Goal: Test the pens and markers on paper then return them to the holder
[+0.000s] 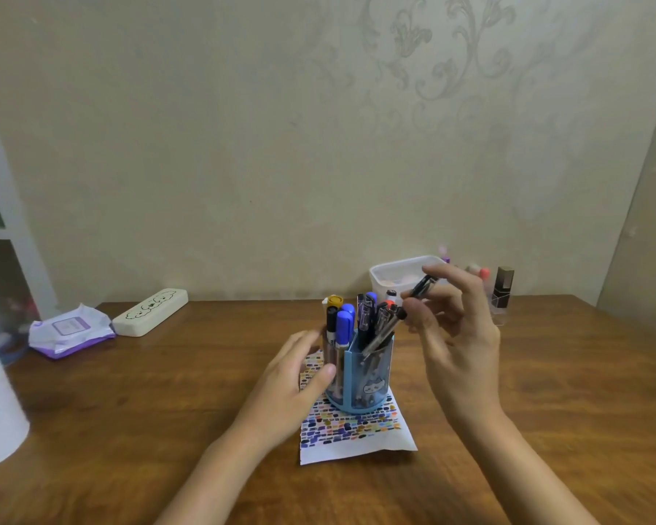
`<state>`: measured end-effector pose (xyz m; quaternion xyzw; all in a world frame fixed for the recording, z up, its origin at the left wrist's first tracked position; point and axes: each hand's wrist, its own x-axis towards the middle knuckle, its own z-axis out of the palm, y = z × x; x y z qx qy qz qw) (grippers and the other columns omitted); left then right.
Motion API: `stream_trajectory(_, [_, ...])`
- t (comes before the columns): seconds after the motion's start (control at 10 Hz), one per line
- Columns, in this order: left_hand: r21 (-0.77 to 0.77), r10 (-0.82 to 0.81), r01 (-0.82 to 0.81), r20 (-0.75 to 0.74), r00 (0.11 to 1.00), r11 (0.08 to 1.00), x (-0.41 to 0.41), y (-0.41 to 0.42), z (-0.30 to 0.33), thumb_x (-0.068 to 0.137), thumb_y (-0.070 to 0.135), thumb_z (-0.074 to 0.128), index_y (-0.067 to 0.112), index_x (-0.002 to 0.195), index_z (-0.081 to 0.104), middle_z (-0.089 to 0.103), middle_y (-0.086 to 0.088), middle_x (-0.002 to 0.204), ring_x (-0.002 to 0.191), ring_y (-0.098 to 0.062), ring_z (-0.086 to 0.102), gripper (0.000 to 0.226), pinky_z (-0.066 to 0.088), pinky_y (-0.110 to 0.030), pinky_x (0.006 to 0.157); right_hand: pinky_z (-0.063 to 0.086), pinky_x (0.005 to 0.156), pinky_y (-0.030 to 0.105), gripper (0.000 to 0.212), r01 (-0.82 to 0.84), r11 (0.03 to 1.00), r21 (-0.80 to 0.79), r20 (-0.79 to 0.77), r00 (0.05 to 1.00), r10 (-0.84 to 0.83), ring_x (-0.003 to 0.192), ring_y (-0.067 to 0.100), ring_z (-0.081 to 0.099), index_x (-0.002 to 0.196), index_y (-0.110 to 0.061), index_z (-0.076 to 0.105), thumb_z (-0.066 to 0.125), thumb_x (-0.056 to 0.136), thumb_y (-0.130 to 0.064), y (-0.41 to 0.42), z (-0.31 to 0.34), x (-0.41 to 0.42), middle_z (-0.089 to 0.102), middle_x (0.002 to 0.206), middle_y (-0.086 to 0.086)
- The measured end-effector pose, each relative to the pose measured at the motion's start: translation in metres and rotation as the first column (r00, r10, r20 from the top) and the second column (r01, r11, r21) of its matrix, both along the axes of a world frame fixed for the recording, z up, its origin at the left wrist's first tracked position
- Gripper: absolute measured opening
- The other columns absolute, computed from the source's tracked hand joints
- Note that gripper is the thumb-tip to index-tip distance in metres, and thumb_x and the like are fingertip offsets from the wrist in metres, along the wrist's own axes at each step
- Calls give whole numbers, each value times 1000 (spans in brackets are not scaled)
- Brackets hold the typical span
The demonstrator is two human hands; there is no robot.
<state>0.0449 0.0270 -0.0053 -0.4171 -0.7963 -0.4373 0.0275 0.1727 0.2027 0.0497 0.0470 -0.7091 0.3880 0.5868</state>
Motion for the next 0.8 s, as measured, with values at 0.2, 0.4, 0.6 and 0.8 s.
stream_trajectory(0.2, [-32, 2, -1, 44, 999, 999, 4, -1, -4, 98, 48, 52, 50, 149, 23, 28, 34, 147, 135, -2, 40, 59, 42, -44, 110, 58, 76, 39, 42, 24, 1000, -17, -5, 1000, -24, 83, 17, 71, 120, -46, 54, 67, 92, -17, 2, 1, -7, 70, 94, -5])
stream_trajectory(0.4, [-37, -14, 15, 40, 999, 999, 3, -1, -5, 98, 46, 52, 54, 148, 24, 27, 42, 145, 132, 0, 41, 58, 44, -42, 108, 52, 71, 25, 25, 138, 954, 267, 184, 964, -191, 90, 1, 61, 115, -31, 70, 66, 94, -18, -3, -20, -21, 63, 106, -17])
stream_trajectory(0.6, [-26, -28, 28, 26, 999, 999, 1, -2, -8, 98, 45, 52, 59, 147, 20, 24, 45, 144, 135, 6, 35, 60, 44, -39, 108, 55, 75, 27, 39, 129, 949, 289, 247, 947, -204, 104, 3, 59, 131, -33, 65, 61, 98, -14, -8, -27, -20, 57, 121, -16])
stream_trajectory(0.8, [-86, -39, 41, 26, 999, 995, 6, -9, -7, 98, 56, 48, 69, 143, 2, 15, 43, 150, 137, 9, 31, 65, 40, -37, 111, 55, 72, 29, 40, -3, 998, 65, 132, 991, -6, 82, 9, 64, 133, -37, 58, 60, 98, -18, -18, 29, 19, 67, 110, -14])
